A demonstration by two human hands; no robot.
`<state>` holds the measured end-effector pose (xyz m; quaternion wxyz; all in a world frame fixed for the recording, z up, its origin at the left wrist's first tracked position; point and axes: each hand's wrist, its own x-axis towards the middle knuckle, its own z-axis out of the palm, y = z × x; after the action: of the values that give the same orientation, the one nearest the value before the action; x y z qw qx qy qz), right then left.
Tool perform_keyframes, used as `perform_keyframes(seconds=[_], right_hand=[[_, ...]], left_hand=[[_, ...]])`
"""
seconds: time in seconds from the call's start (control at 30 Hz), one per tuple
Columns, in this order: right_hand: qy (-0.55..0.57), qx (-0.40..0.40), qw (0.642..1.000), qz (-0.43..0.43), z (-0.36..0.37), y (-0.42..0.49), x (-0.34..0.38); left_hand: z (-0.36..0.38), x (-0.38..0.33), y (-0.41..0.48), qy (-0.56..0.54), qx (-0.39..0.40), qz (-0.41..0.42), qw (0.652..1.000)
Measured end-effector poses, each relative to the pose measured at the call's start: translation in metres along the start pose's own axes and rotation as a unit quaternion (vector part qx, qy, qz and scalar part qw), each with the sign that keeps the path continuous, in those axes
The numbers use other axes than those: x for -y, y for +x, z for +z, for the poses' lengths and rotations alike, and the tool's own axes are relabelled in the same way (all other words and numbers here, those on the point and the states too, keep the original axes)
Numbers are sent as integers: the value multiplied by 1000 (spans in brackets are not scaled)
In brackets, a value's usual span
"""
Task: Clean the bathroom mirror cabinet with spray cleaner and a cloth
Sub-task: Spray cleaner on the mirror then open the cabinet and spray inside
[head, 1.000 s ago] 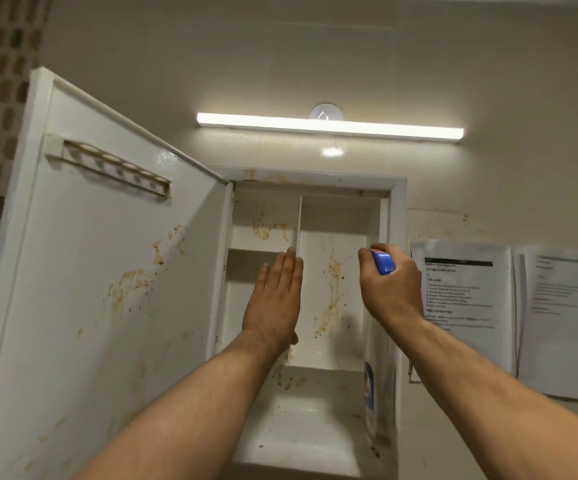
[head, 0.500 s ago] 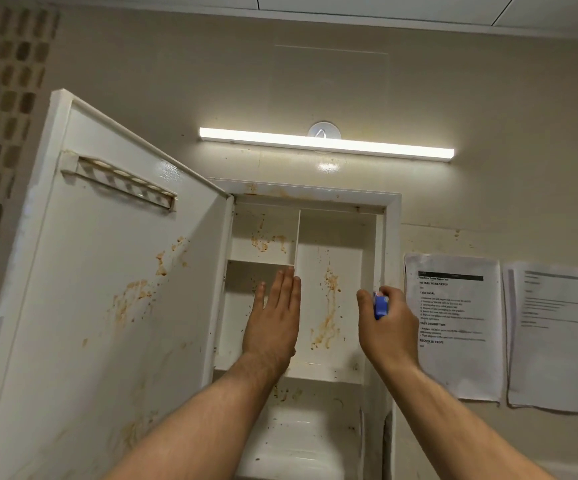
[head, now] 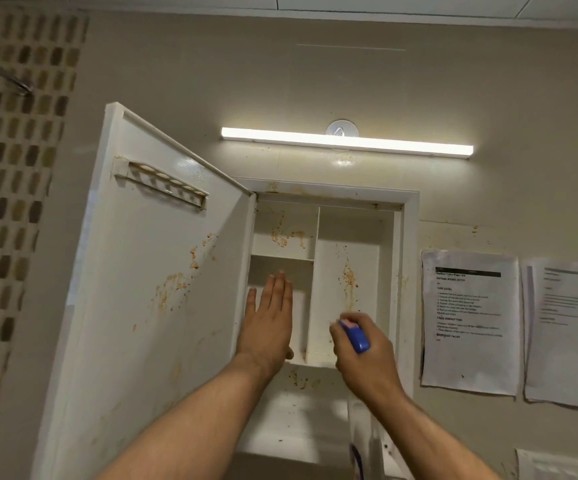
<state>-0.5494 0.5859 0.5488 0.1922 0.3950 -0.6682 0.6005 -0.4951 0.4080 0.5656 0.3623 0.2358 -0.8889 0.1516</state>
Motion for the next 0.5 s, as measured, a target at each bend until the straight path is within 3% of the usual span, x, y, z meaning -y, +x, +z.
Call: perform_keyframes(seconds=[0.2, 0.37, 0.5], right_hand=[[15, -24, 994, -102, 18, 79, 81], [-27, -46, 994, -96, 39, 123, 109], [-73, -32, 993, -85, 51, 136, 109]], left_hand=[[-43, 26, 16, -17, 20, 16, 1000], [-66, 44, 36, 22, 66, 33, 997], [-70, 49, 49, -11, 112, 35, 993]])
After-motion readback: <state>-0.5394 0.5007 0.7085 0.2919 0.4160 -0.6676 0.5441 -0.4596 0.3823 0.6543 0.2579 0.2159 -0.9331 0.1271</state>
